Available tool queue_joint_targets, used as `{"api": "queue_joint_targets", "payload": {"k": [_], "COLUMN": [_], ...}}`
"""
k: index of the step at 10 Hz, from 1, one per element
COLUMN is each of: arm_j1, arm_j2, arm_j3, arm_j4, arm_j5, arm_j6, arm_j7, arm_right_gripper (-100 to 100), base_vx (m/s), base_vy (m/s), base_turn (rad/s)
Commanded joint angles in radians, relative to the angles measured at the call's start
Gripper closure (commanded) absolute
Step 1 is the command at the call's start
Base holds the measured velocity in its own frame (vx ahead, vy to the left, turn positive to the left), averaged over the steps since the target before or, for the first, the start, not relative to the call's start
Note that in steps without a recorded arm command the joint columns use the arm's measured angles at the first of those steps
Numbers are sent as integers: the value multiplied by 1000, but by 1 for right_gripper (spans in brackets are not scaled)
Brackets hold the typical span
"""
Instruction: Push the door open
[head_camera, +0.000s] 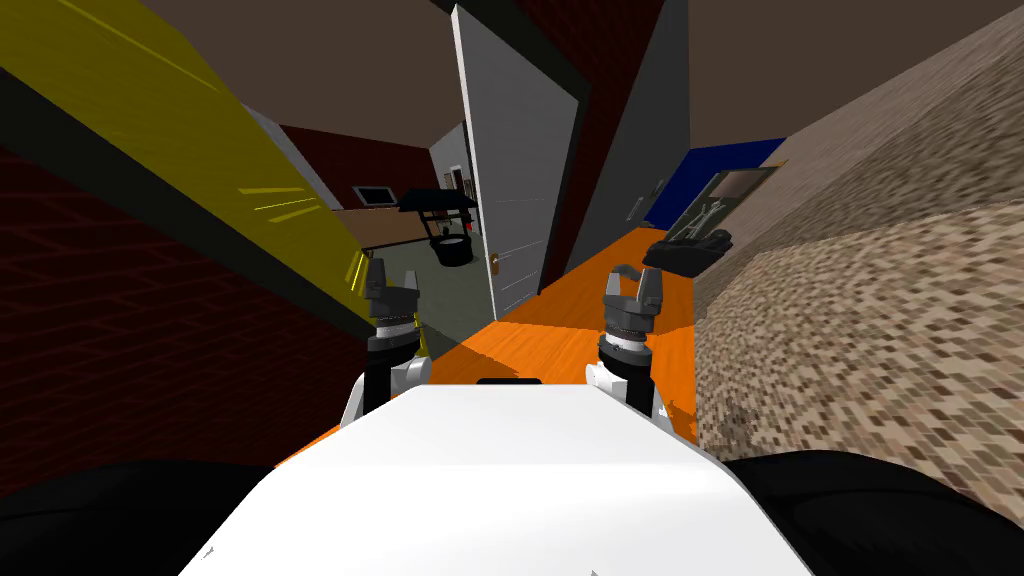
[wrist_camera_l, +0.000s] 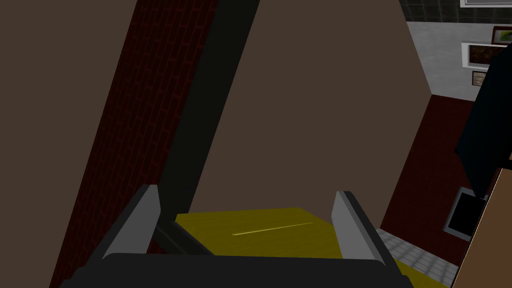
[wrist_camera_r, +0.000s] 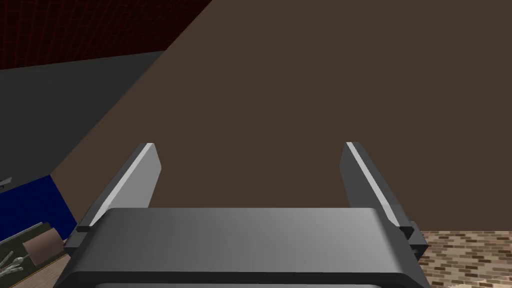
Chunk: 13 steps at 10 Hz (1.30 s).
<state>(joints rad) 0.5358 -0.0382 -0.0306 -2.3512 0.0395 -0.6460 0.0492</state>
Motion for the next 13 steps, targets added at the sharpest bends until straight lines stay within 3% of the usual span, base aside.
{"api": "queue_joint_targets", "payload": {"k": [1, 8, 9, 11, 12, 13], "arm_j1": [-18, -146, -146, -192, -192, -218], "arm_j2": [-3, -17, -17, -21, -21, -22], "arm_j3": [3, 25, 25, 32, 32, 37], "arm_j4": [29, 227, 240, 308, 315, 350], "arm_j5": [-1, -9, -9, -12, -12, -14], "arm_j6": [3, 22, 22, 29, 29, 33], "arm_j7": [-2, -18, -18, -24, -24, -27], "arm_right_gripper": [-100, -100, -100, -100, -100, -100], "base_vx": [54, 68, 64, 58, 44, 50], "base_vy": [47, -43, -26, -29, -31, -27], "base_turn": [47, 66, 36, 69, 33, 56]}}
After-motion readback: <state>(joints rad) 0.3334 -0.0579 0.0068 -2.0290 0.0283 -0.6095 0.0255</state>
